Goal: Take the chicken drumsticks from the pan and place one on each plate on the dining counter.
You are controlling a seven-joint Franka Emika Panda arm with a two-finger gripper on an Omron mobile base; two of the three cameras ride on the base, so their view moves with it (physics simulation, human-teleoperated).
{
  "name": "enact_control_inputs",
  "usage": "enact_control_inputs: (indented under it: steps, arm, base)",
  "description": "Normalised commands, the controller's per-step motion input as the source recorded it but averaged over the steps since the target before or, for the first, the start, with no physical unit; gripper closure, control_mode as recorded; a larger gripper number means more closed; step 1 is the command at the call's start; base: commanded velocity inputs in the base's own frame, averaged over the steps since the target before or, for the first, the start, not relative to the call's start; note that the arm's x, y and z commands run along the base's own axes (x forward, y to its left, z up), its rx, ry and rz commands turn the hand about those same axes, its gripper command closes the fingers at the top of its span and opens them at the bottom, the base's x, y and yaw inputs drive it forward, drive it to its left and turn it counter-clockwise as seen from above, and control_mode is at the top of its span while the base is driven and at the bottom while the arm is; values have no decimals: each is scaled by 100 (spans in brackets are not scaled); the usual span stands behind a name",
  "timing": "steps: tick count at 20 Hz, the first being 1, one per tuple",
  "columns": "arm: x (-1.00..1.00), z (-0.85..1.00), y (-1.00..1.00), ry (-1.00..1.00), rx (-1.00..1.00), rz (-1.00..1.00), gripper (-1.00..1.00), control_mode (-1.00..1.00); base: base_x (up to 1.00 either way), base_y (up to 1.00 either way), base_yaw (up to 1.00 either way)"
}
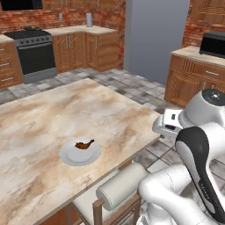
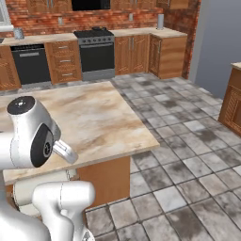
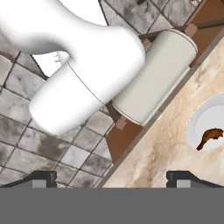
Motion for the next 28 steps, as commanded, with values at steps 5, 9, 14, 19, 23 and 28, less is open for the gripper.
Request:
enact_control_inputs:
  steps: [5,9,14,19,23,28]
  arm:
    - [0,-18,0,0,0,0,-100,-100]
    - [0,0,0,0,0,0,-100,100]
    - [0,0,0,0,0,0,-100,100]
    - [0,0,0,0,0,0,-100,100]
    - [0,0,0,0,0,0,-100,100]
    - [0,0,0,0,0,0,-100,100]
  base:
    - [0,0,0]
    - [-41,-28,-8]
    - [-33,-78,-16]
    - [22,-100,-10]
    - [86,-100,-3]
    - [100,-96,13]
